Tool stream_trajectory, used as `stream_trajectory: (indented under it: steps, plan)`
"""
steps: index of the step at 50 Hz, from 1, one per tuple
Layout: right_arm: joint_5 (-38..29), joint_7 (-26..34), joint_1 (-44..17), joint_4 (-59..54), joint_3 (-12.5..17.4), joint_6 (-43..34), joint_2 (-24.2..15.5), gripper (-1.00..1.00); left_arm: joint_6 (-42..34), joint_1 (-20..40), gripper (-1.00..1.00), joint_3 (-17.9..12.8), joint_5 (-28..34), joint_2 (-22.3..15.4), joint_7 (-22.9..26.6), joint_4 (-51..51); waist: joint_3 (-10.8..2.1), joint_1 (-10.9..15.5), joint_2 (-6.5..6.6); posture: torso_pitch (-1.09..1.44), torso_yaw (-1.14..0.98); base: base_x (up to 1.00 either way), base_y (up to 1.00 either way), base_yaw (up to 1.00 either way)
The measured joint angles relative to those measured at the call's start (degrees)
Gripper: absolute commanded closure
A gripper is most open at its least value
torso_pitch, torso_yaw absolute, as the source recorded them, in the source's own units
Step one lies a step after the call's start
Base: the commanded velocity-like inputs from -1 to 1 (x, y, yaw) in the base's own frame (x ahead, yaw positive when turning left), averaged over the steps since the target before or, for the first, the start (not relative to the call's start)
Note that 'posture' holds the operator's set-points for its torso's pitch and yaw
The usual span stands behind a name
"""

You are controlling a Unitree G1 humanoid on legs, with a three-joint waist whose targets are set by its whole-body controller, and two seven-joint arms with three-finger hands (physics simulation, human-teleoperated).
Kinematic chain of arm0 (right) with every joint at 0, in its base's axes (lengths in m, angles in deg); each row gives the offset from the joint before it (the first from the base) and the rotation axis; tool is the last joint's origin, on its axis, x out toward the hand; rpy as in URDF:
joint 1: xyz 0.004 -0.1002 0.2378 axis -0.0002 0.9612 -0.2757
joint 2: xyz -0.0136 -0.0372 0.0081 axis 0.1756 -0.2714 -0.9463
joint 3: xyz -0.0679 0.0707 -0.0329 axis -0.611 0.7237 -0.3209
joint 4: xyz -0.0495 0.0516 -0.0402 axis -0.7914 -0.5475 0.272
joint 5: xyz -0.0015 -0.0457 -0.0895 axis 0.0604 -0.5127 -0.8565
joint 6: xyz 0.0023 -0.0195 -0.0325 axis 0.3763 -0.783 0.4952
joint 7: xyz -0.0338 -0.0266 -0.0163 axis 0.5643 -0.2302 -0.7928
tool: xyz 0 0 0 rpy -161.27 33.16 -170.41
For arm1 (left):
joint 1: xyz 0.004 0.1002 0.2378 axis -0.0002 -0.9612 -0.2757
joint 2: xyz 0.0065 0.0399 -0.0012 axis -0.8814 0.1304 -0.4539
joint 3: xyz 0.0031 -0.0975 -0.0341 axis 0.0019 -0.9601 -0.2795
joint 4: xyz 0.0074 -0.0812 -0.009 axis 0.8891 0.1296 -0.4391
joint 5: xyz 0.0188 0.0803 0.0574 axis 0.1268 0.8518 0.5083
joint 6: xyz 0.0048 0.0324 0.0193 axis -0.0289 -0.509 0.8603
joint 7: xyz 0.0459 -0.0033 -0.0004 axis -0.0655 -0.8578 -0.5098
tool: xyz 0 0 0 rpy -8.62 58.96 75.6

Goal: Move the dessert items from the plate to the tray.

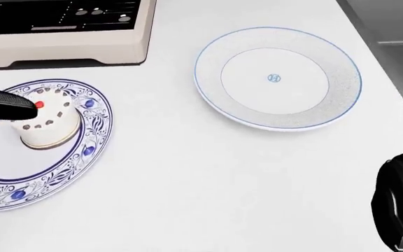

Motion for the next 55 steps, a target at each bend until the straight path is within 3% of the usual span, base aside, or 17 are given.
stream_trajectory:
  steps: [1,4,6,7,8,10,14,22,34,55]
  plan:
    - [0.3,-0.4,-0.1,0.4,0.0,-0.5,0.0,1.0,-0.4,0.7,-1.0,0.3,0.4,-0.1,0.6,0.2,-0.04,0.0,-0.07,0.0,0.0,0.0,0.0,0.0]
    - [-0.9,0.2,1.8,2.8,-4.6,-2.6,-2.3,1.0,-1.7,3.1,-1.0,1.8,1.9,-0.3,2.4,0.0,-0.39,-0.1,-0.37,0.0,0.0,0.0,0.0,0.0]
    - [-2.1,1.8,2.5,2.8,-5.6,-3.1,-2.0,1.0,-2.3,3.8,-1.0,2.5,3.0,-0.5,3.7,-0.7,-0.44,-0.2,-0.32,0.0,0.0,0.0,0.0,0.0]
    - [-2.6,2.5,2.4,2.5,-5.0,-3.4,-1.2,1.0,-2.8,4.0,-1.0,2.8,3.6,-0.8,4.6,-1.1,-0.38,-0.2,-0.25,0.0,0.0,0.0,0.0,0.0]
    - [-2.7,1.9,1.7,1.8,-1.7,-4.4,1.6,1.0,-3.4,4.1,-1.0,2.9,4.1,-1.1,5.5,-1.3,-0.27,-0.4,-0.1,0.0,0.0,0.0,0.0,0.0]
    - [-2.4,1.3,1.8,1.8,-1.5,-4.4,1.3,1.0,-4.3,4.2,-1.0,3.9,5.1,-1.4,7.7,-1.8,-0.28,-0.1,0.07,0.0,0.0,0.0,0.0,0.0]
    - [-0.6,-2.3,1.2,0.3,1.9,-2.6,2.8,1.0,-4.1,2.7,-1.0,5.2,8.4,-1.2,11.4,-2.2,-0.17,0.0,0.2,0.0,0.0,0.0,0.0,0.0]
    - [4.2,-7.7,0.4,-1.2,0.7,0.0,0.4,1.0,1.6,1.7,-1.0,7.2,16.9,3.0,15.8,3.0,-0.31,0.0,-0.35,0.0,0.0,0.0,0.0,0.0]
    - [6.5,-8.7,0.3,-2.6,-0.3,2.2,-0.2,1.0,11.4,0.3,-1.0,5.0,22.4,8.2,15.4,11.3,-0.5,0.2,-1.03,0.0,0.0,0.0,0.0,0.0]
    - [7.0,-9.4,-0.3,-3.2,-0.4,3.4,-0.6,1.0,16.1,-3.0,-1.0,5.1,24.3,9.1,14.8,14.0,-0.67,0.3,-1.02,0.0,0.0,0.0,0.0,0.0]
